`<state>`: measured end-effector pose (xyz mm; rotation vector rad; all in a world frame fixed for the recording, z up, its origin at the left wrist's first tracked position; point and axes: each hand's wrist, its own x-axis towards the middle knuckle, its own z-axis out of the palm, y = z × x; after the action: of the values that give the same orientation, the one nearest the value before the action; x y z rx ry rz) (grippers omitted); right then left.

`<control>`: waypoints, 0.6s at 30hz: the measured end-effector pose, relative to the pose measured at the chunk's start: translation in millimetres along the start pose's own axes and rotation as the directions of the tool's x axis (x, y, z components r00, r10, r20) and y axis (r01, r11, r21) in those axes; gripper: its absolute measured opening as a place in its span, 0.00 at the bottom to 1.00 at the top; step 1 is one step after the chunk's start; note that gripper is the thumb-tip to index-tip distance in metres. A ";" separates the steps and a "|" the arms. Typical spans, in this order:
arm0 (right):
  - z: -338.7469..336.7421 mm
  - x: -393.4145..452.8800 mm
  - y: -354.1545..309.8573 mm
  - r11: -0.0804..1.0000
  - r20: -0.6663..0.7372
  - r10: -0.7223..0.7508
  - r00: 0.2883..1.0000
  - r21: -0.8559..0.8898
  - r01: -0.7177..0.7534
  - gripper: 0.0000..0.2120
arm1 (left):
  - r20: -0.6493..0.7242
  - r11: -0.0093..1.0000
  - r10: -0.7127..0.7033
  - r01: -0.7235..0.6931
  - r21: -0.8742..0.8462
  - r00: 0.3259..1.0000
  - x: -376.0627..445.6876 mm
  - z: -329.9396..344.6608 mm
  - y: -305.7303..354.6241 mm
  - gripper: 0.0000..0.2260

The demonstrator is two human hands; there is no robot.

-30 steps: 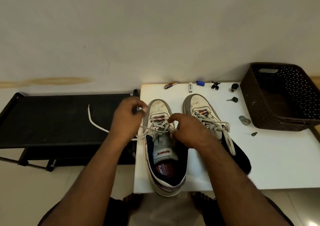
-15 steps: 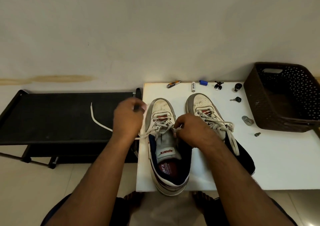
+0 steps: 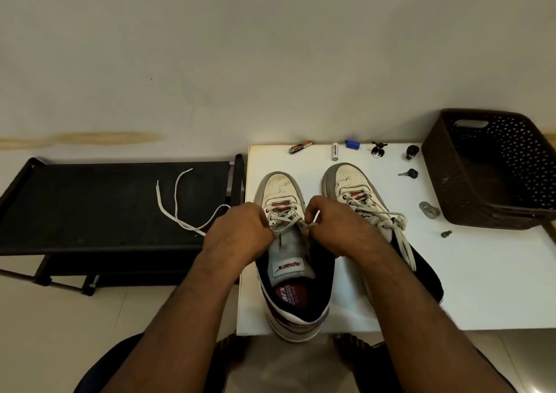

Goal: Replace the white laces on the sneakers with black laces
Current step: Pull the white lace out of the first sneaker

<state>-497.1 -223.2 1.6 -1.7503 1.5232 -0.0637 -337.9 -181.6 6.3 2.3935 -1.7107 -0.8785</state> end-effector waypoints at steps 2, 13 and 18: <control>-3.0 -0.6 2.4 0.999 0.049 -0.018 0.999 0.034 0.016 0.10 | 0.039 0.999 0.030 -0.029 -0.026 0.999 0.4 -2.9 -1.3 0.09; 28.6 -0.3 -13.6 0.842 -0.031 -0.286 0.958 -0.485 0.236 0.14 | 0.036 0.984 0.129 -0.124 -0.130 0.991 2.6 -3.2 -1.9 0.08; 14.7 2.2 -9.3 0.985 0.010 -0.174 0.985 0.012 0.174 0.04 | 0.011 0.976 0.051 -0.048 -0.214 0.999 4.8 -6.0 -5.6 0.08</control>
<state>-481.4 -217.8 -4.0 -1.8684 1.3564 -0.1508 -329.3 -185.3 7.3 2.2019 -1.5831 -1.0208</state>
